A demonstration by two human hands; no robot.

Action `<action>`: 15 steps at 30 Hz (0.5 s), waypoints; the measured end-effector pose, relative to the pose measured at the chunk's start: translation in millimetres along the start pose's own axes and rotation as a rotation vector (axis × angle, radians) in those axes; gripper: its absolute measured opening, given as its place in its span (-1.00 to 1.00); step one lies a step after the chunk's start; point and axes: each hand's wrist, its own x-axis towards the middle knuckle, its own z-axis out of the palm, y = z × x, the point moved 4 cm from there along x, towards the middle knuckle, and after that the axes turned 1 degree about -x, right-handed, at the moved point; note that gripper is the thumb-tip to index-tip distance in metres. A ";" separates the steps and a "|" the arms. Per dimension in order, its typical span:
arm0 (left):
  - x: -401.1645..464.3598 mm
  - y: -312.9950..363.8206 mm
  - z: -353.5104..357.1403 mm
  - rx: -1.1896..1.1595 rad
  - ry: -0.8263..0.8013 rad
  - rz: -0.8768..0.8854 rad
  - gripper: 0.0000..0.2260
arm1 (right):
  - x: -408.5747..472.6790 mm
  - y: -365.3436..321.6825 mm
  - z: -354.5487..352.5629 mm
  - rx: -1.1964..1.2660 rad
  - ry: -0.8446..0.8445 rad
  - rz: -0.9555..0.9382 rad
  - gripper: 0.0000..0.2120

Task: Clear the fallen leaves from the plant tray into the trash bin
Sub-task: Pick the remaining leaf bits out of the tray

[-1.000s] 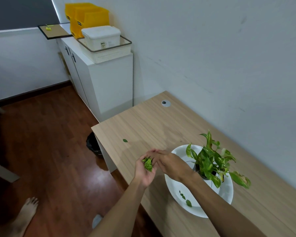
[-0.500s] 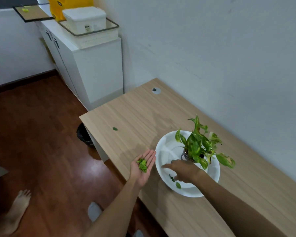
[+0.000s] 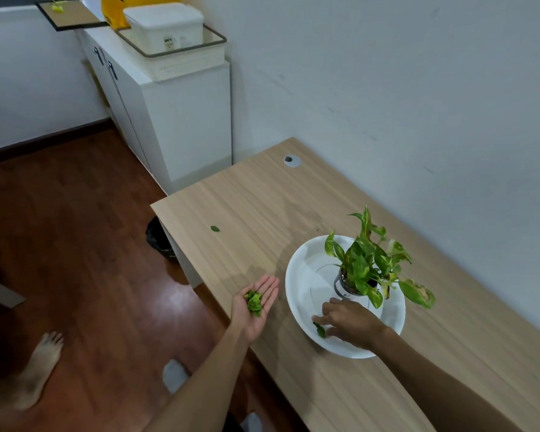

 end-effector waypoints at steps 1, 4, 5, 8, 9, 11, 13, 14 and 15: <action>0.1 0.5 -0.5 0.000 0.003 0.001 -0.64 | -0.3 -2.0 1.3 -0.010 0.032 -0.016 -0.68; -0.3 2.2 -0.4 0.002 0.007 0.012 -0.64 | -0.4 -6.9 0.5 0.009 0.096 -0.054 -0.81; 0.5 3.0 -0.7 0.001 0.007 0.014 -0.64 | -0.9 -7.8 -0.3 0.020 0.110 -0.068 -0.84; 2.4 5.3 -0.4 0.003 0.009 0.021 -0.64 | -1.3 -8.9 -2.2 0.019 0.149 -0.095 -0.89; 3.1 5.7 -0.7 0.003 0.010 0.022 -0.64 | -1.4 -8.8 -1.9 0.020 0.153 -0.099 -0.91; 4.5 6.8 -1.0 0.004 0.013 0.024 -0.64 | -0.5 -8.8 1.0 0.026 0.146 -0.101 -0.92; 5.5 8.0 -1.6 0.009 0.019 0.026 -0.64 | 2.7 -9.1 4.9 0.045 0.118 -0.073 -0.86; 6.1 8.6 -1.9 0.013 0.021 0.026 -0.64 | 4.8 -9.7 5.6 0.082 0.099 -0.047 -0.85; 6.4 9.1 -2.5 0.014 0.024 0.027 -0.63 | 6.7 -10.2 3.4 0.135 0.080 -0.010 -0.85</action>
